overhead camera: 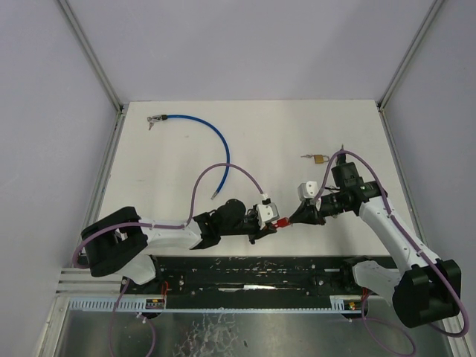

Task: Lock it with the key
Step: Lock the lock.

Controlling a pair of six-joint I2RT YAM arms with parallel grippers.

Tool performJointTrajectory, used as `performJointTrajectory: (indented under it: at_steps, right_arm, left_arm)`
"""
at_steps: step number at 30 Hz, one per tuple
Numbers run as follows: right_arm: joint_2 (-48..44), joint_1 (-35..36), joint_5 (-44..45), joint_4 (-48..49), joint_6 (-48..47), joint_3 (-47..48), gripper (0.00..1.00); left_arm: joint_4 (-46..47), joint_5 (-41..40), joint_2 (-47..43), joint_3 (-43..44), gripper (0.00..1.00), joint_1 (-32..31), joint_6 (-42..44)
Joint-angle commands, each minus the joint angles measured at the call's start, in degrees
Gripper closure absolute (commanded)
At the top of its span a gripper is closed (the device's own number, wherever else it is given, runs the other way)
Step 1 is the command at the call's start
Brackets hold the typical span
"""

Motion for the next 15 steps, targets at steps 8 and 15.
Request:
performJointTrajectory:
  at_steps: [8, 15]
  right_arm:
    - [-0.5, 1.3, 2.9, -7.2, -13.9, 1.4, 0.99]
    - [-6.0, 1.3, 7.9, -9.9, -24.7, 1.8, 1.0]
  left_arm:
    - [1.7, 0.1, -0.1, 1.7, 1.0, -0.1, 1.3]
    - [-7.1, 15.8, 4.4, 4.6, 1.0, 5.2, 2.5]
